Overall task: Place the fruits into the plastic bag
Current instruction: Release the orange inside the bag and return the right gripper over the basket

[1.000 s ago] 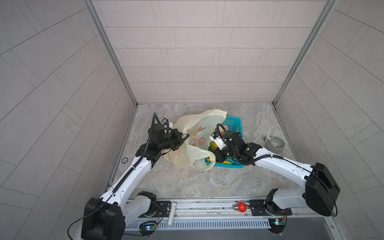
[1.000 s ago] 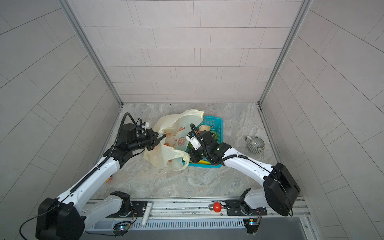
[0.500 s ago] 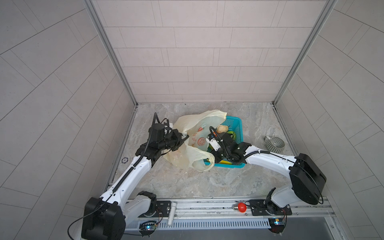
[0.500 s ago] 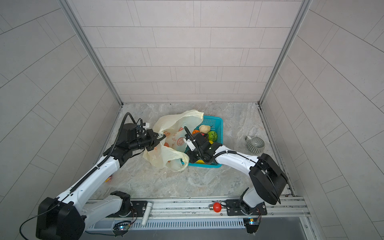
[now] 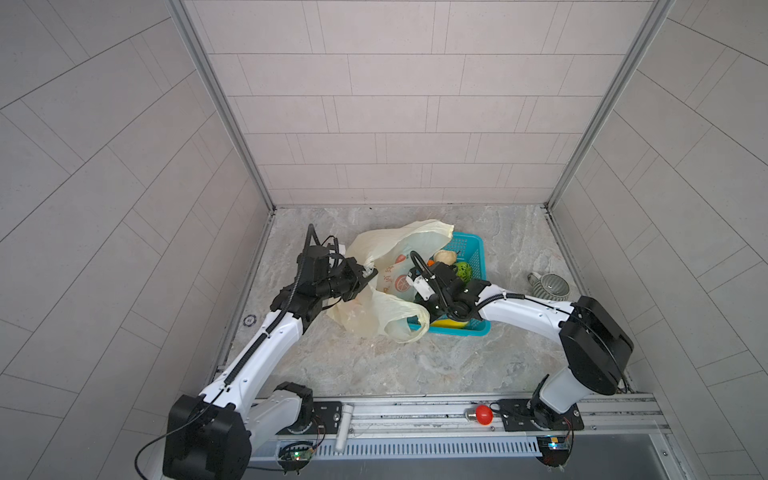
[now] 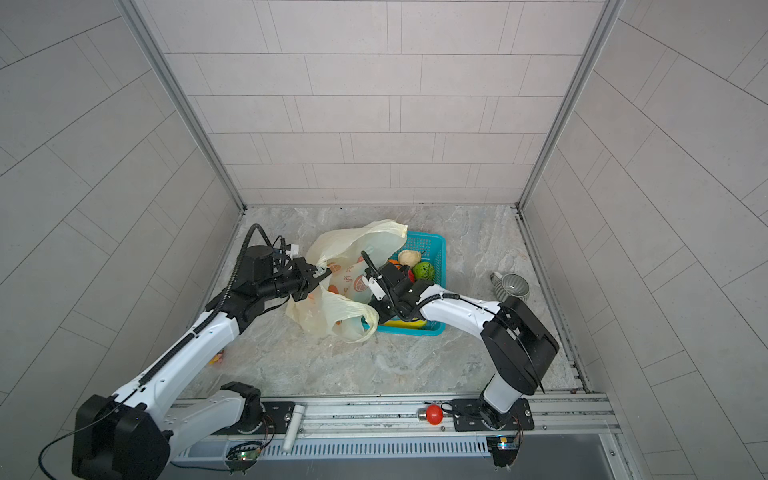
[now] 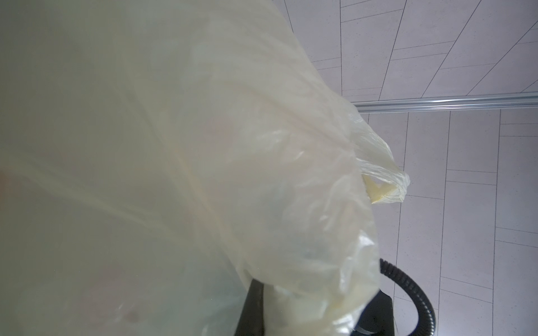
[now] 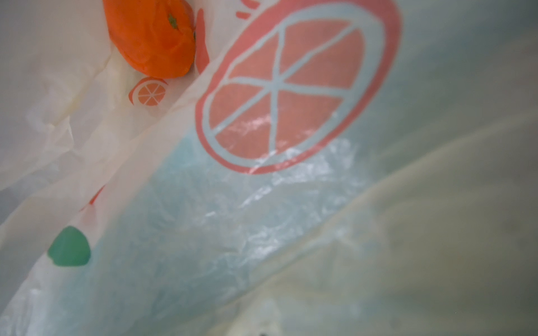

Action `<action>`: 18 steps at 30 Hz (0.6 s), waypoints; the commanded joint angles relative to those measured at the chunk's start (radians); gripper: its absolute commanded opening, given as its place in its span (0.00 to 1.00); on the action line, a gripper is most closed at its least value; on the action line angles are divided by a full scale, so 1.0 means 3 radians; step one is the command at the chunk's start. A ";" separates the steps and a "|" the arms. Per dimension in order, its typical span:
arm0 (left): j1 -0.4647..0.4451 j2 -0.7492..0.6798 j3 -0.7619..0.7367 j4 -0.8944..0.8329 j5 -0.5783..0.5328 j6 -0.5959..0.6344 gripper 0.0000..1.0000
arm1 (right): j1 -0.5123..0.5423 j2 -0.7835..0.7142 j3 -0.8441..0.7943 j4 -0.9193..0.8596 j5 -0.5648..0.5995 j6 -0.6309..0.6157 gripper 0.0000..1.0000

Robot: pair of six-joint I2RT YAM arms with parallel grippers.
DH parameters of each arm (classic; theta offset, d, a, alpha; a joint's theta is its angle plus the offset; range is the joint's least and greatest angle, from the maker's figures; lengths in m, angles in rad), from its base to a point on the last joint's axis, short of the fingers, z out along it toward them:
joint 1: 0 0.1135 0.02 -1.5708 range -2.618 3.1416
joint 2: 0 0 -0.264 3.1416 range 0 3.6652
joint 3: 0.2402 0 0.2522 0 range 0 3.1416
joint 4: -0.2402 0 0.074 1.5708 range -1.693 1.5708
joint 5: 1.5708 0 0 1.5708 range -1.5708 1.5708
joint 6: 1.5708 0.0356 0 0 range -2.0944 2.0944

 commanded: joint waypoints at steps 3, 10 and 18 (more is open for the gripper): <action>0.0016 0.0003 0.0087 -0.0032 -0.0014 0.0076 0.00 | 0.0004 -0.0201 0.0017 -0.0087 0.0072 -0.0005 0.00; 0.0015 0.0002 0.0084 -0.0051 -0.0031 0.0087 0.00 | -0.0100 -0.0665 0.0027 -0.0177 0.0116 -0.0074 0.00; 0.0016 0.0003 0.0077 -0.0047 -0.0030 0.0101 0.00 | -0.0140 -0.1142 0.0150 -0.0152 -0.0011 -0.0042 0.00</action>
